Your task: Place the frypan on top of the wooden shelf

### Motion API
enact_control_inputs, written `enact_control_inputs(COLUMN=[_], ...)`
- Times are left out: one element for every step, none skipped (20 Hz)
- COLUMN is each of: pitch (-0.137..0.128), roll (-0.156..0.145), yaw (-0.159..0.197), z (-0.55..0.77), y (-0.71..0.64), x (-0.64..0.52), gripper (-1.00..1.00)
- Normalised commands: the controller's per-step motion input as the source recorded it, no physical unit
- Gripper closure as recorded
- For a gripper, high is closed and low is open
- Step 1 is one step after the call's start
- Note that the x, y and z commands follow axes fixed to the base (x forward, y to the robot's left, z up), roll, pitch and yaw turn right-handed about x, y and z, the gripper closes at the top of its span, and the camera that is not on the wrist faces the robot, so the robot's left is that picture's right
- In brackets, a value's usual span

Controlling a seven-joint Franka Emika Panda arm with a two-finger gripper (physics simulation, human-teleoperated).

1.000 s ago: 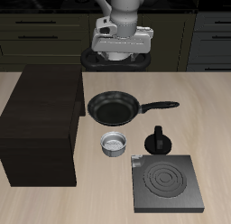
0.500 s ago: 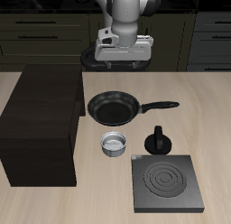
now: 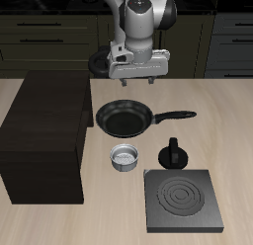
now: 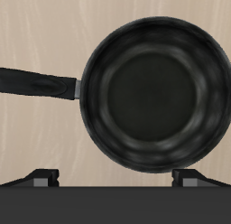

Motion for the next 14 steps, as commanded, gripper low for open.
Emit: enact_control_inputs(pitch=[-0.071, 0.0, 0.125, 0.005, 0.008, 0.045, 0.013, -0.003, 0.0, 0.1, 0.003, 0.081, -0.014, -0.012], roll=[0.009, 0.0, 0.037, 0.004, 0.045, 0.007, 0.033, -0.058, 0.0, -0.025, 0.039, -0.023, 0.006, 0.03], yaw=[0.077, 0.0, -0.024, 0.031, 0.01, -0.012, 0.053, 0.022, 0.0, -0.046, 0.03, -0.006, 0.003, 0.016], z=[-0.25, 0.01, -0.49, -0.32, -0.26, -0.33, -0.26, -0.25, 0.0, -0.3, -0.27, -0.3, -0.2, -0.25], y=[0.06, -0.03, 0.04, 0.08, -0.01, 0.0, 0.12, -0.07, -0.09, 0.02, 0.11, -0.01, 0.09, 0.09], x=[0.09, 0.08, 0.17, 0.01, 0.14, 0.14, 0.08, 0.21, 0.11, 0.15, 0.1, 0.17, -0.03, 0.01], gripper=[-1.0, -1.0, -1.0, -1.0, -1.0, -1.0, -1.0, -1.0, -1.0, -1.0, -1.0, -1.0, -1.0, -1.0])
